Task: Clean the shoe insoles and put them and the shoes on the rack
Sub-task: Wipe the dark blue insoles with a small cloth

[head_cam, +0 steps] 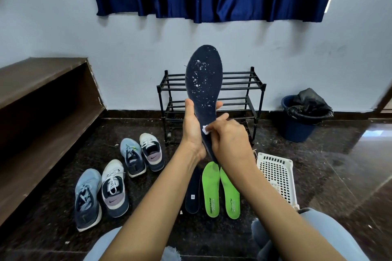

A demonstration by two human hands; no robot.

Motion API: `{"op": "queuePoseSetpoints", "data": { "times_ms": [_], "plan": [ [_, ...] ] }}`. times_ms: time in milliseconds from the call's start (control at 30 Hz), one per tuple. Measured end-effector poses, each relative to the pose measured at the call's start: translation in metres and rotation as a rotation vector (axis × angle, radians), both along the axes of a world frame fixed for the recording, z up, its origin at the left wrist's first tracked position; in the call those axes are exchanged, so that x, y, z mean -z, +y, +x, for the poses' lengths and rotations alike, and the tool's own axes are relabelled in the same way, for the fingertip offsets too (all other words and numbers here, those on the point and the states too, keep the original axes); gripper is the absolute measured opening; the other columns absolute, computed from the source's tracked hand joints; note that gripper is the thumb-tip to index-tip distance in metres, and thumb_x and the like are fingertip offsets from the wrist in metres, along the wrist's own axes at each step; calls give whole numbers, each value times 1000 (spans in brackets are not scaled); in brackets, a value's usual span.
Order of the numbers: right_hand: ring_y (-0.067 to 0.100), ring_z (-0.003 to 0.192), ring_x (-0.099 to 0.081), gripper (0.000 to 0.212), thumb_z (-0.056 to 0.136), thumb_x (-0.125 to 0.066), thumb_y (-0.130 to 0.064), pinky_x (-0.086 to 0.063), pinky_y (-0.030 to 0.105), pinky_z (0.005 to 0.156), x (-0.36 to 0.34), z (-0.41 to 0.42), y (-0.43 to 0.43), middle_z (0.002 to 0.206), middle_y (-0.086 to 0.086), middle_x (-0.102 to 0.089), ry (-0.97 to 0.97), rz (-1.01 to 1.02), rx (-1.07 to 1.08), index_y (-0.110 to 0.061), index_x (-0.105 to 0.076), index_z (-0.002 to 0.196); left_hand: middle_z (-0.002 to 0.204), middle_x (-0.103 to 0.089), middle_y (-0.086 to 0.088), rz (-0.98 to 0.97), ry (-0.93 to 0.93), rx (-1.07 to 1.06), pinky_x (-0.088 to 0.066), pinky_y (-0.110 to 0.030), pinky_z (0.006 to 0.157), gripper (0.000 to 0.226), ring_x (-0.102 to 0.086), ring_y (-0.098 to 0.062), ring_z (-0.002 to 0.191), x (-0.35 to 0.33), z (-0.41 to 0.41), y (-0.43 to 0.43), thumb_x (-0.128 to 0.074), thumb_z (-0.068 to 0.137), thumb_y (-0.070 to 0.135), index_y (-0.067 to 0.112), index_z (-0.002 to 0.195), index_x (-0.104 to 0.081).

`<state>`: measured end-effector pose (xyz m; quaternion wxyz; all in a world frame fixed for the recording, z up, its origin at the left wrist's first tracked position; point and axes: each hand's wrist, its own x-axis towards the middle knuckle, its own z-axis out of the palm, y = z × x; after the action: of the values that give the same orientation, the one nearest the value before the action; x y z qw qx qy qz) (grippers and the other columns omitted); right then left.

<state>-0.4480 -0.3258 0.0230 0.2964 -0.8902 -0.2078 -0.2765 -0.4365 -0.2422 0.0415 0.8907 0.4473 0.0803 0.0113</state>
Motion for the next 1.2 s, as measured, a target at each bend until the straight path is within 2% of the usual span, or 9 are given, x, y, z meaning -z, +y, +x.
{"op": "queuePoseSetpoints", "data": {
  "times_ms": [133,267,400,633,733,833,967,1100,1200],
  "plan": [
    [31,62,-58,17,68,-61,6,-48,31,55,2,-2,2,63,11,-65,-48,18,-9,-6,-71,74,106,-71,0,34,-20,-57,-48,-41,97,77,-64,-27,106,-2,0,1,-14,97,66,11,126,-61],
    [30,67,-58,20,71,-53,1,-48,31,59,-5,8,4,68,11,-67,-65,44,-10,-7,-71,76,112,-70,-8,122,-8,-50,-48,-38,97,86,-64,-24,104,-1,-4,-5,-14,96,69,4,119,-66],
    [30,70,-59,18,79,-56,3,-40,30,65,-11,17,1,70,10,-68,-105,94,71,-7,-71,79,111,-66,-9,18,19,-22,-49,-33,91,83,-63,-23,102,3,-4,-12,-18,95,69,4,124,-61],
    [30,87,-57,24,81,-50,0,-49,39,72,-14,7,0,84,10,-70,17,-29,6,-8,-71,89,109,-69,-11,46,43,38,-46,-45,104,91,-63,-30,109,3,-2,1,-17,91,76,5,117,-67],
    [27,93,-54,27,87,-48,-4,-45,37,77,-6,3,-5,92,9,-67,109,-93,-3,-14,-71,98,114,-68,-9,71,34,16,-53,-39,89,91,-65,-26,96,6,2,5,-14,93,74,5,130,-60],
    [30,84,-56,24,86,-51,-2,-47,38,71,-4,-1,-4,84,11,-67,75,-53,-8,-12,-72,92,106,-70,-8,87,8,5,-55,-31,73,89,-65,-20,80,8,2,7,-14,94,72,4,129,-60],
    [30,72,-58,20,76,-57,4,-44,33,63,-8,11,-4,71,10,-68,-36,58,44,-9,-71,78,102,-70,-7,53,15,46,-53,-32,79,80,-67,-21,92,12,-5,-4,-23,93,73,10,115,-67],
    [28,73,-58,19,78,-57,3,-40,28,65,-9,13,-3,74,7,-69,-58,96,56,-9,-71,80,95,-72,-5,9,-18,54,-56,-27,73,74,-70,-18,85,13,-3,-4,-22,95,69,13,104,-69],
    [28,77,-59,20,81,-56,1,-46,34,68,-11,8,-6,78,7,-70,-47,49,30,-9,-72,83,96,-72,-6,21,-11,68,-55,-27,72,81,-69,-19,85,12,0,0,-19,94,71,8,110,-67]
  ]
}}
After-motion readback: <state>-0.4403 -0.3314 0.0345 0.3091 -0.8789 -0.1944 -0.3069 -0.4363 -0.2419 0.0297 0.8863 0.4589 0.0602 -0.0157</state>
